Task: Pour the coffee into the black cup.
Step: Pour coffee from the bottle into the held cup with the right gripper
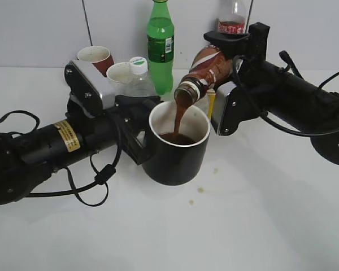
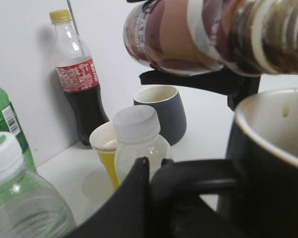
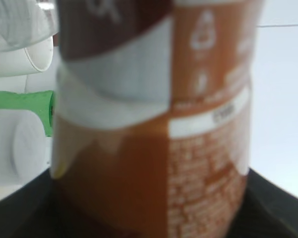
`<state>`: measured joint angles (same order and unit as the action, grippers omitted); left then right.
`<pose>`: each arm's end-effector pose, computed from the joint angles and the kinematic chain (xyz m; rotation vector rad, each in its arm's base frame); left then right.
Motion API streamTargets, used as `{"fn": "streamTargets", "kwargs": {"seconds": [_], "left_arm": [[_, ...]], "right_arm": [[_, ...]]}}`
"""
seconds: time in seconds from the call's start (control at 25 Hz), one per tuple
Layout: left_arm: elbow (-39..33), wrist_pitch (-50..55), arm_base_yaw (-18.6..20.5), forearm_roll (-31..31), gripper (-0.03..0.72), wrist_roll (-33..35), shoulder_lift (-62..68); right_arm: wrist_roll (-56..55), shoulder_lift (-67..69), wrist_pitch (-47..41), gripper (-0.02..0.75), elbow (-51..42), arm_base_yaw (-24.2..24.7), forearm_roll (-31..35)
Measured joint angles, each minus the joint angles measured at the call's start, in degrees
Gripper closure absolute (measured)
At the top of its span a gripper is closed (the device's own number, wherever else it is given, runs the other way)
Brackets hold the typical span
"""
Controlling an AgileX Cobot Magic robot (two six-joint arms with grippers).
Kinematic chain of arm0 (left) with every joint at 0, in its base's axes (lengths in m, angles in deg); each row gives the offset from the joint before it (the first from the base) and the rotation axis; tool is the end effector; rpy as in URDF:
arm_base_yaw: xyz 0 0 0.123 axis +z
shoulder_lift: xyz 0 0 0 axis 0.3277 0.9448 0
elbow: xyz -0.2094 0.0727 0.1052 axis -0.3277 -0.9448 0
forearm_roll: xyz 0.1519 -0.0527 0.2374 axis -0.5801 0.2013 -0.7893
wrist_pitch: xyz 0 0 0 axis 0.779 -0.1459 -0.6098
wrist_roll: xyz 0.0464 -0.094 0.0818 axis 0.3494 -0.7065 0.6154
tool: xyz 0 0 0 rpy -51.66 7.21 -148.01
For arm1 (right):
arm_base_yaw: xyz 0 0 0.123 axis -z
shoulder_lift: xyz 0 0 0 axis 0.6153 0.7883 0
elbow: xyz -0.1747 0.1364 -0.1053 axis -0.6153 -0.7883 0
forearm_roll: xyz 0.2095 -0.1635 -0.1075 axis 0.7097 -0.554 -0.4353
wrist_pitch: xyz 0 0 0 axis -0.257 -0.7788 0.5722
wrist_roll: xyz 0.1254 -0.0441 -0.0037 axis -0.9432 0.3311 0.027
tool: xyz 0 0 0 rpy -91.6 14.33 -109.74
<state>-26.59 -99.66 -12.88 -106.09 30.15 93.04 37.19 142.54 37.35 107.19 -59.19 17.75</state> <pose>0.2869 -0.2348 0.0740 0.8468 1.4282 -0.5906 0.3480 0.1839 0.1104 -1.3813 0.6512 -0.6590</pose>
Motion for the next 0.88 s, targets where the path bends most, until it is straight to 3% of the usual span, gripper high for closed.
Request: {"fn": "streamTargets", "kwargs": {"seconds": [0.88], "left_arm": [[0.0, 0.1, 0.0, -0.2, 0.652, 0.0, 0.0]], "right_arm": [[4.9, 0.0, 0.1, 0.234, 0.0, 0.0, 0.0]]}}
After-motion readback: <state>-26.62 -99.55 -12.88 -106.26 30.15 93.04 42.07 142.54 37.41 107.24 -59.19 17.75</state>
